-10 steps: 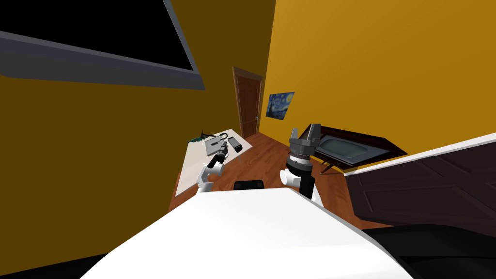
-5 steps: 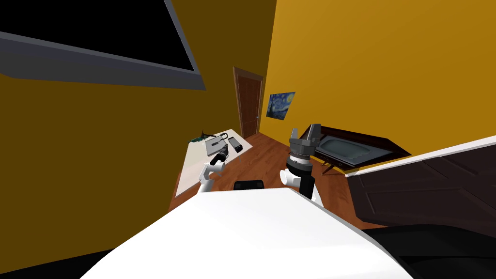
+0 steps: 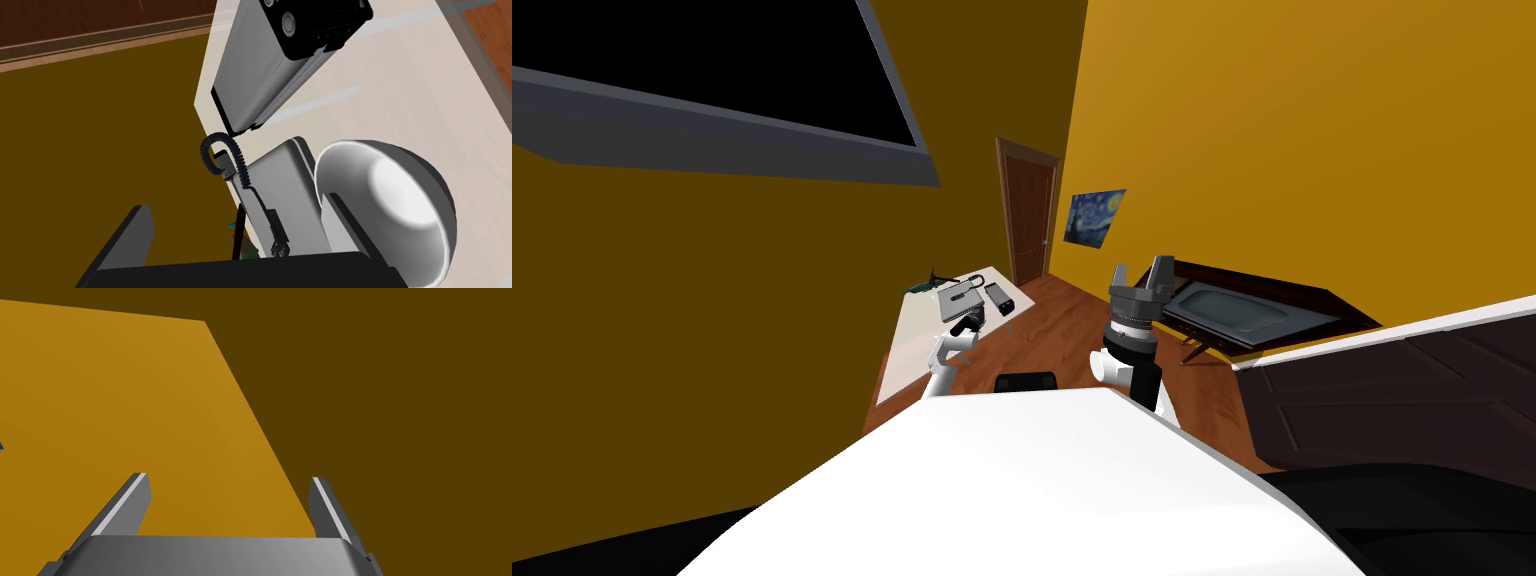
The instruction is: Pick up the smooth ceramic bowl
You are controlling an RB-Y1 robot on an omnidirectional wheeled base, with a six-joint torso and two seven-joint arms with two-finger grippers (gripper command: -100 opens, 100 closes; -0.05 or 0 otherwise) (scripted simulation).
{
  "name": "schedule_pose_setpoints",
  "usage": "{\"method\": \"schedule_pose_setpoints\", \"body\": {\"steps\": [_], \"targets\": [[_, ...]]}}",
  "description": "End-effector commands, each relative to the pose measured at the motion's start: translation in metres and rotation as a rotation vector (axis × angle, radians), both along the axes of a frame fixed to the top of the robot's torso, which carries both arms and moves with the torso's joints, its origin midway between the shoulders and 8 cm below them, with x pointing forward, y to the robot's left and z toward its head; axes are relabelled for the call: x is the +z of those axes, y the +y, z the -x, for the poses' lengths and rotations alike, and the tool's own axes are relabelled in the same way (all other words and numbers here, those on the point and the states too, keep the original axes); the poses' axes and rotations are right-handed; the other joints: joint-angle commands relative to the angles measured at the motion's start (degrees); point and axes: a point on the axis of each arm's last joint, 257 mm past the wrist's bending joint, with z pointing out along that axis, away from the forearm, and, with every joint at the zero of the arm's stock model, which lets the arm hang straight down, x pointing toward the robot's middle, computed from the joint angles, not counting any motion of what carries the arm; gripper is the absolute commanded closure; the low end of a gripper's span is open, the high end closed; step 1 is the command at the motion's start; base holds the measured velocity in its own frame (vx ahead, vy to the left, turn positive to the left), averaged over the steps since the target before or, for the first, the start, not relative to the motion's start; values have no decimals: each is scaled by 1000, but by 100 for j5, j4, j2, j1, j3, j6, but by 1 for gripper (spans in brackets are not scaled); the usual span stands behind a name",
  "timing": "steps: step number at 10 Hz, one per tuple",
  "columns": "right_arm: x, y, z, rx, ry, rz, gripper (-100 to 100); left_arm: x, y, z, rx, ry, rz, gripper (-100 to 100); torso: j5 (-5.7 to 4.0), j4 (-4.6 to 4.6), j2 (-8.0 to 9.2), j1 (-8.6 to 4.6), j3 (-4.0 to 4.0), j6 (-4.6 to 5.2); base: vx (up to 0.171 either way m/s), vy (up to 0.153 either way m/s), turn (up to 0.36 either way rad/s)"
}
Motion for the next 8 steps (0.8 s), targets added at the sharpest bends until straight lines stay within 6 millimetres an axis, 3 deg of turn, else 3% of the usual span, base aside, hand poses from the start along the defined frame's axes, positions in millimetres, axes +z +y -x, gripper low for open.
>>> {"method": "schedule_pose_setpoints", "body": {"steps": [1,4,8], "targets": [[0,0,0,0,0,0,0,-19,3,2,7,66,0,-100,0,0,0,0,0,0,25,13,66],[0,0,0,0,0,0,0,-36,4,5,13,128,0,-100,0,-1,-3,2,-2,-1,27,14,45],[0,0,0,0,0,0,0,-79,6,16,24,288,6,-100,1,-2,-7,4,-4,0,38,21,78]]}}
